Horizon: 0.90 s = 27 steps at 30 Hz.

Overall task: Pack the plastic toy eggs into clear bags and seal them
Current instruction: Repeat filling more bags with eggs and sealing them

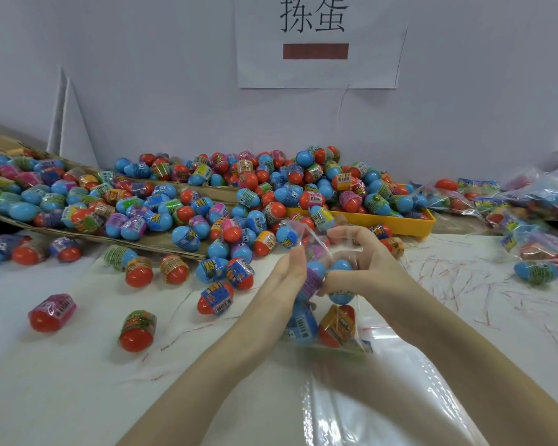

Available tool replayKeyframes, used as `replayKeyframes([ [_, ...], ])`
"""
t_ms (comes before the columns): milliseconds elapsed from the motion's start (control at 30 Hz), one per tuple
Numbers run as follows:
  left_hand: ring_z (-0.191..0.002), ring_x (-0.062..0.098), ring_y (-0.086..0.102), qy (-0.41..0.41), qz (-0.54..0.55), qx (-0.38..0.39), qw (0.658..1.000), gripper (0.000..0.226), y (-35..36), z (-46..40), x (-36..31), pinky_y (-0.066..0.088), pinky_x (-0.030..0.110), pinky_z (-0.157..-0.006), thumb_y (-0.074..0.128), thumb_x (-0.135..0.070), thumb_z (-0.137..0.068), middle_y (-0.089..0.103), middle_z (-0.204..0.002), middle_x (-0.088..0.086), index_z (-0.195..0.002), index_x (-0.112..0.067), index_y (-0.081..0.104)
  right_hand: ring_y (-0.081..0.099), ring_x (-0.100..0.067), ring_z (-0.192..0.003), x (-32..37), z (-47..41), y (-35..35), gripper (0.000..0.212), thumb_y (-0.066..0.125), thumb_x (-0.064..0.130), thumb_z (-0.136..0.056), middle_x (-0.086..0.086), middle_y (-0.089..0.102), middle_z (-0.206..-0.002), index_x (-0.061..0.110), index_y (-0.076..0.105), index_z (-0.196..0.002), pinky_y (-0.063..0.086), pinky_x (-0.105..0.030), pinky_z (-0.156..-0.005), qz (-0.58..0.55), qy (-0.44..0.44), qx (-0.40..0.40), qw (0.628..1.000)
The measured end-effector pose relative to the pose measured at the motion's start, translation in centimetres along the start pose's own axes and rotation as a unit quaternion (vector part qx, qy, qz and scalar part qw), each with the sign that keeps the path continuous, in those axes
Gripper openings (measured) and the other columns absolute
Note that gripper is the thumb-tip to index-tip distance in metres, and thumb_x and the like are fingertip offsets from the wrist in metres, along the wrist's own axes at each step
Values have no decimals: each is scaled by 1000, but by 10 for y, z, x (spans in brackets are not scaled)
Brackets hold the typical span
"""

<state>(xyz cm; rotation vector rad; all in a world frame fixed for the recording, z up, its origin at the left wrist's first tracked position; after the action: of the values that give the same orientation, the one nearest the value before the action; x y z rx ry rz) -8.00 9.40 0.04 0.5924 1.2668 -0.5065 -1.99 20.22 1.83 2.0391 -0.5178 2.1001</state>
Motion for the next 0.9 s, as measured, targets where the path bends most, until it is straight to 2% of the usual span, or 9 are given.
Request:
replayKeyframes([
  [100,-82,24,57,36,-35,-36,998,40,-1,2,-10,46,38,-91,19,-33,-99,55,-94,7,-128,-22,44,64,-15,-75,0,0,1,58,69,-6,-68,-9,67,-85,29,45,-108,52,-19,-57,0,1,-22,1000],
  [200,-65,6,63,108,-59,-1,992,21,-7,8,-8,53,24,-67,45,-35,-85,65,-67,-9,-90,-19,59,62,-7,-62,-1,1,0,57,67,-11,-66,-1,67,-70,25,49,-106,47,-16,-50,-25,-11,-23,999],
  [267,-64,-1,64,158,-65,28,985,21,-13,13,-4,53,17,-64,52,-40,-72,70,-67,-12,-79,-26,66,61,-3,-59,-1,1,0,53,64,-12,-67,4,67,-64,22,53,-106,45,-15,-49,-31,-10,-21,999],
  [333,-61,-1,64,178,-49,2,983,16,-17,13,-1,51,13,-57,56,-37,-76,70,-67,-11,-74,-27,68,61,-3,-60,-1,1,1,44,64,-9,-70,5,68,-66,18,57,-104,46,-15,-52,-38,-13,-13,999],
  [433,-52,0,61,149,-16,-73,986,20,-20,9,-2,48,12,-48,54,-23,-90,68,-59,-10,-73,-23,65,64,-14,-79,0,3,1,35,72,19,-69,1,71,-86,18,63,-103,48,-27,-68,-31,-19,-8,999],
  [500,-51,2,62,132,2,-95,987,18,-20,8,-2,50,14,-48,54,-21,-90,68,-59,-9,-75,-22,64,65,-15,-83,1,3,-1,37,69,32,-66,-2,72,-92,18,66,-99,52,-22,-66,-39,-24,-25,999],
  [600,-56,4,64,121,21,-106,987,12,-23,7,-1,51,17,-52,57,-29,-88,69,-64,-9,-79,-27,64,67,-12,-79,2,3,-3,16,62,22,-82,-1,73,-87,15,69,-95,52,-17,-60,-48,-23,-30,998],
  [733,-57,-5,62,129,31,-102,986,15,-26,7,-4,47,11,-49,59,-35,-85,69,-63,-17,-75,-28,67,68,-13,-83,2,3,-7,22,55,24,-86,-3,73,-89,13,69,-98,53,-17,-64,-62,-25,-19,998],
  [900,-60,-1,64,168,26,-114,979,14,-30,8,-9,49,12,-50,62,-18,-85,71,-71,-10,-75,-20,72,69,-10,-83,1,3,-10,32,55,36,-72,0,73,-90,17,68,-95,52,-16,-63,-72,-28,-9,997],
])
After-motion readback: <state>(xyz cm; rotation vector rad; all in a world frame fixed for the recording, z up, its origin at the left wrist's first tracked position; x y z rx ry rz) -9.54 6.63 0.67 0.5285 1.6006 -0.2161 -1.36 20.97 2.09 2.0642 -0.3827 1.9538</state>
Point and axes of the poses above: each hand's wrist, its own z-axis away from the middle knuckle, its own y-axis out of the palm, x = y × z, the point moved 1 cm from there along -z, towards the middle knuckle
